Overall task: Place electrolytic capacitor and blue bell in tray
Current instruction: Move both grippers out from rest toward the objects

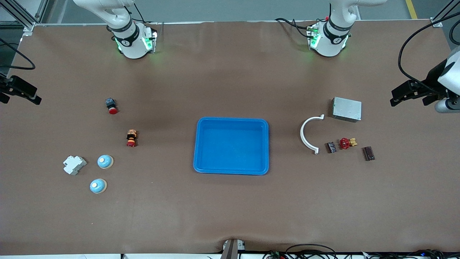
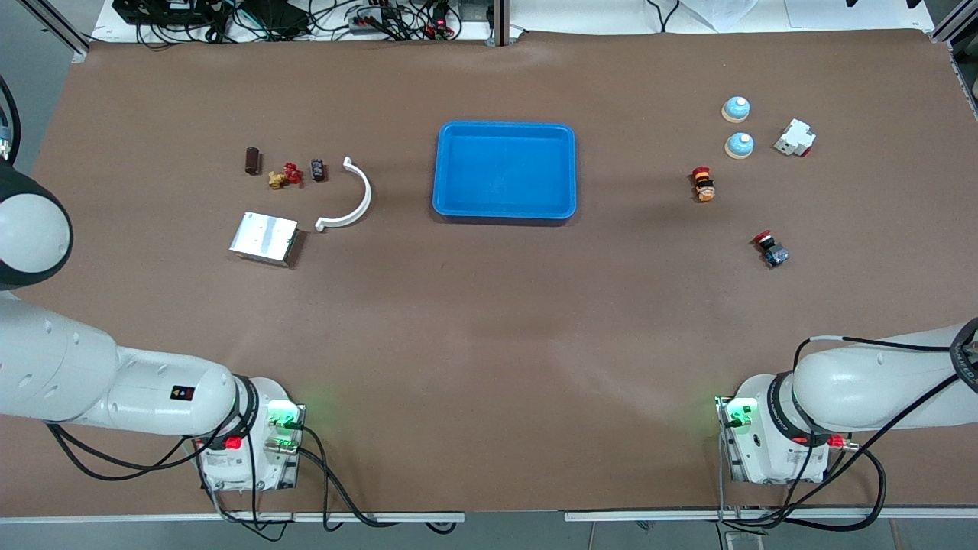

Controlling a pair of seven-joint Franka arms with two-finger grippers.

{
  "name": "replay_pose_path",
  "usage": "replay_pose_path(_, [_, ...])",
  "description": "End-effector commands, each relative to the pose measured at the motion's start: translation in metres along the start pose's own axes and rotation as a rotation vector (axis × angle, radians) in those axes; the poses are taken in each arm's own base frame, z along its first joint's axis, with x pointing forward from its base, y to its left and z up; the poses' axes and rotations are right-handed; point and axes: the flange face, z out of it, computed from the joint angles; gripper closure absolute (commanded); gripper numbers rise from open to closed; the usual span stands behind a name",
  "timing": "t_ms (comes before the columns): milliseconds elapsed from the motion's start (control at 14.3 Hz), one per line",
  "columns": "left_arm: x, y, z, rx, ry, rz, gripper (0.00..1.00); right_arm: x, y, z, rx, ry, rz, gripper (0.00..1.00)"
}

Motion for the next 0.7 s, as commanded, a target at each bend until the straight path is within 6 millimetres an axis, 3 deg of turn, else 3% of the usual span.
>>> replay_pose_path(0, [-0.0003, -0.0007, 0.0001, 0.006, -0.006, -0.013, 0.00, -0.0054, 0.0006, -0.0050, 0.001, 0.006, 0.005, 0.00])
replay_pose_path(628, [0.0051, -0.0052, 0.0091, 0.009, -0.021, -0.021, 0.00, -0.0051, -0.0014, -0.0066, 0.004, 0.011, 0.002, 0.00])
